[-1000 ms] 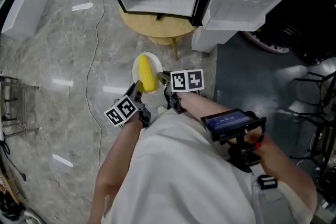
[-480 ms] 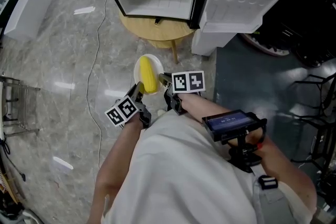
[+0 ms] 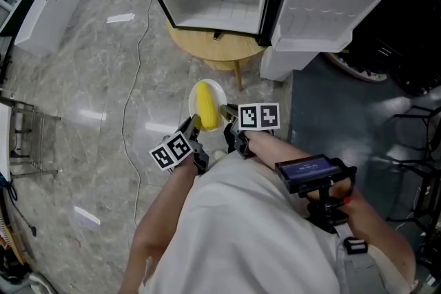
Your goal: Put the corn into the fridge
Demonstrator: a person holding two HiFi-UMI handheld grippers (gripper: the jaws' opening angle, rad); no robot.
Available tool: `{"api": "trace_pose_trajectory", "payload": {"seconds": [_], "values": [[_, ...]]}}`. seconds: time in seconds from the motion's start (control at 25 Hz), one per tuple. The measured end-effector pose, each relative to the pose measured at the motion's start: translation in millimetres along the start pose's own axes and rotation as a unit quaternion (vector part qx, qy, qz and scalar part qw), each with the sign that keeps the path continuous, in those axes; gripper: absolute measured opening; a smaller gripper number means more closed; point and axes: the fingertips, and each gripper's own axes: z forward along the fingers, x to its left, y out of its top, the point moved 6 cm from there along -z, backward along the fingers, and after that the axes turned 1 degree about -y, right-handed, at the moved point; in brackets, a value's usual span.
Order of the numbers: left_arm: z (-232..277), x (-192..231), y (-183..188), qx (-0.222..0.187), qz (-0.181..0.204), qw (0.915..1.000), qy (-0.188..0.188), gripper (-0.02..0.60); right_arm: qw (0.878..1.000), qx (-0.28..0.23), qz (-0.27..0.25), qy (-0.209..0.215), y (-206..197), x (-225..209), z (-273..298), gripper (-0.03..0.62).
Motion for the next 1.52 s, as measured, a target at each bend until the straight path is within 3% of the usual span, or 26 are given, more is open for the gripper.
{"api": "trace_pose_trajectory", "payload": {"seconds": [1.52], "values": [[6.8, 16.7, 26.3, -0.007, -0.001, 1.0, 0.0, 0.064, 1.0, -0.004, -0.007, 0.013, 20.3, 11.8, 26.8, 0.06]]}}
